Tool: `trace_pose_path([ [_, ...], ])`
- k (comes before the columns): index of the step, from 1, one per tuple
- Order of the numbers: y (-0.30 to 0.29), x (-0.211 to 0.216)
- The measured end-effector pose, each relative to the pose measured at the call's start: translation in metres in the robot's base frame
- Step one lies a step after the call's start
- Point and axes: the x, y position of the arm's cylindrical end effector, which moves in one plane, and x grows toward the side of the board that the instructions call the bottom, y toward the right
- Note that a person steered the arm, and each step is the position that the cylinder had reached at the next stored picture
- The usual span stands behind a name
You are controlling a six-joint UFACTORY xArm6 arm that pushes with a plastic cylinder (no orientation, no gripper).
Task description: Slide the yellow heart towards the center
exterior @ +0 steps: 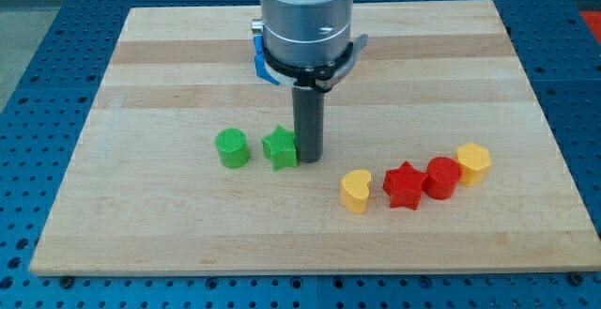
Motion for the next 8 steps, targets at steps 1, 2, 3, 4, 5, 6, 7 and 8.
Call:
trace_pose_path([
  [1,-0.010,0.000],
  [2,-0.012,0.000],
  [3,-0.012,0.000],
  [4,0.018,0.000],
  [5,0.069,0.000],
  [6,0.072,0.000],
  [7,0.072,0.000],
  [8,0.040,-0.001],
])
